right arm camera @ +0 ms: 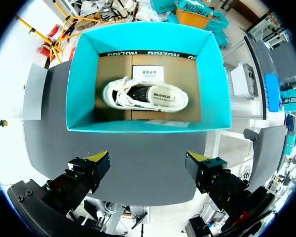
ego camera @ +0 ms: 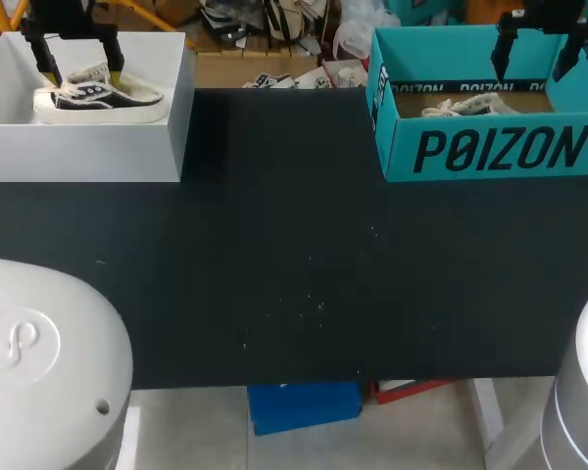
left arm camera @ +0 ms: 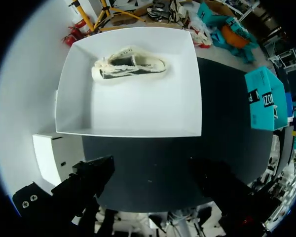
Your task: Take the shoe out of the shoebox, open the shoe tongue, remove and reinsert the insole, then place the shoe into the shoebox
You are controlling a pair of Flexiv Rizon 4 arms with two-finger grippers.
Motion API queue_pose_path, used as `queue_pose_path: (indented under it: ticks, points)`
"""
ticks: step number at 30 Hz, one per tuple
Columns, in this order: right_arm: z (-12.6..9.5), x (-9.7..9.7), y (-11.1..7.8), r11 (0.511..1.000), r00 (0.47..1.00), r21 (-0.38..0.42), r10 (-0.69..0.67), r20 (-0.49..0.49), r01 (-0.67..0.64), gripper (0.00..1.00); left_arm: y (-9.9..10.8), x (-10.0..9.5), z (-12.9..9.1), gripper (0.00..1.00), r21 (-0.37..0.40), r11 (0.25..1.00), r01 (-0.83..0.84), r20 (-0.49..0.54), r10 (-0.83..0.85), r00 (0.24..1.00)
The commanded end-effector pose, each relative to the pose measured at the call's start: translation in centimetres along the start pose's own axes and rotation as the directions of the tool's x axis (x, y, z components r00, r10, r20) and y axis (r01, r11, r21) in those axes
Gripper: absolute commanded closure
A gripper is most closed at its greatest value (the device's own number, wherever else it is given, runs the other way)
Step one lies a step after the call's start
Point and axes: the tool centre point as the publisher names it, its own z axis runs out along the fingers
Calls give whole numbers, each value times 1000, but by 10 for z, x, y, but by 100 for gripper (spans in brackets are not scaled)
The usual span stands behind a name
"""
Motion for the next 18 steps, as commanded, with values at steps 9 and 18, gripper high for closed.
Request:
queue_pose_path:
  ticks: [9, 18]
  points:
    - [0, 0, 0, 1000, 1000, 0, 0, 0, 0, 0, -28, -24, -6, 0, -14, 636, -771, 25, 771, 636]
    - [0, 0, 0, 1000, 1000, 0, 0, 0, 0, 0, -32, -37, -3, 0, -61, 444, -894, 89, 895, 438]
